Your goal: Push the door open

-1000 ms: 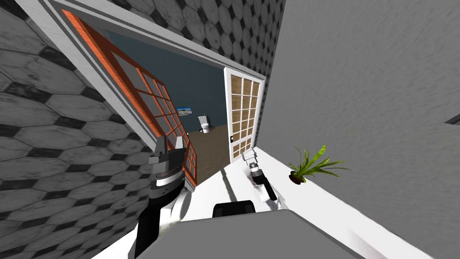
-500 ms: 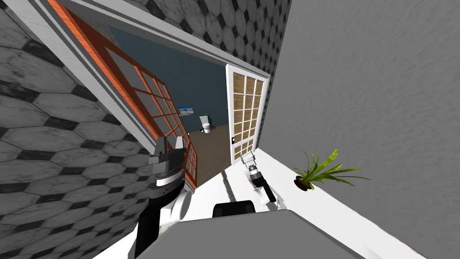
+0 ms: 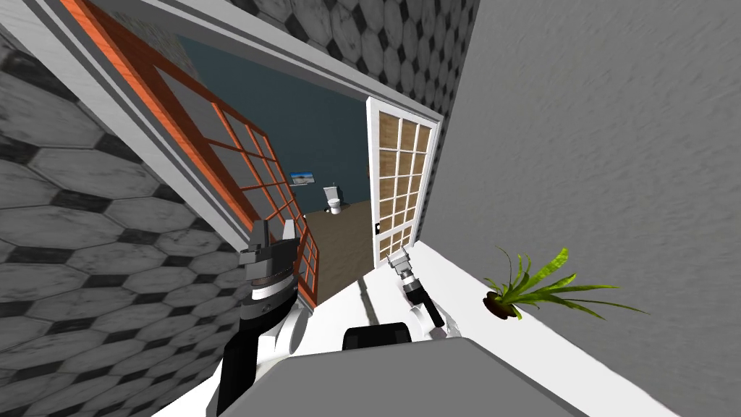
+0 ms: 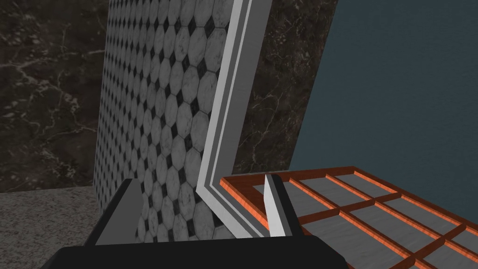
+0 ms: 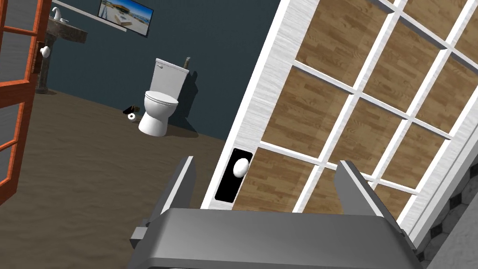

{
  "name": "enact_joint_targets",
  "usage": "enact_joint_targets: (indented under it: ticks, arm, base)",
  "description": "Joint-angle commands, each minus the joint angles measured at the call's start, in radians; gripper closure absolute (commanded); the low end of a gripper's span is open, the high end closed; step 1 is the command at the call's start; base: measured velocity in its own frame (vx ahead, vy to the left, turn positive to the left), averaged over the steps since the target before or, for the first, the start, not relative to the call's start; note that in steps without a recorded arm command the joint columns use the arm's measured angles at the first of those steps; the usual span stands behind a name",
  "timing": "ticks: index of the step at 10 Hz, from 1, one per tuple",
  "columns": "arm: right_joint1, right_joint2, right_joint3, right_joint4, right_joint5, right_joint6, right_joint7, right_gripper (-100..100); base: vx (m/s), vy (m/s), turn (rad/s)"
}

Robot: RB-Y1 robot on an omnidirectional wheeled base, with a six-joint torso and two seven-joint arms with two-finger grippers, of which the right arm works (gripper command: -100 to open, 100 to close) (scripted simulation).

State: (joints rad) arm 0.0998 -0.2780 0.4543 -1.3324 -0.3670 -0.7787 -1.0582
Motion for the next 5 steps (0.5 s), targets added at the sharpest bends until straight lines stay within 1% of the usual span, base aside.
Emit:
enact_joint_targets:
  ticks: [1,5]
  arm:
    - [-0.02,-0.01,0.015,0.047,-0.011,-0.014,-0.044,-100]
    - [-0.051,-0.03,0.053,0.138,-0.033,-0.039,-0.133,-100]
  base:
    - [0.097,0.0,0.045]
    - [0.103,-0.012,0.05]
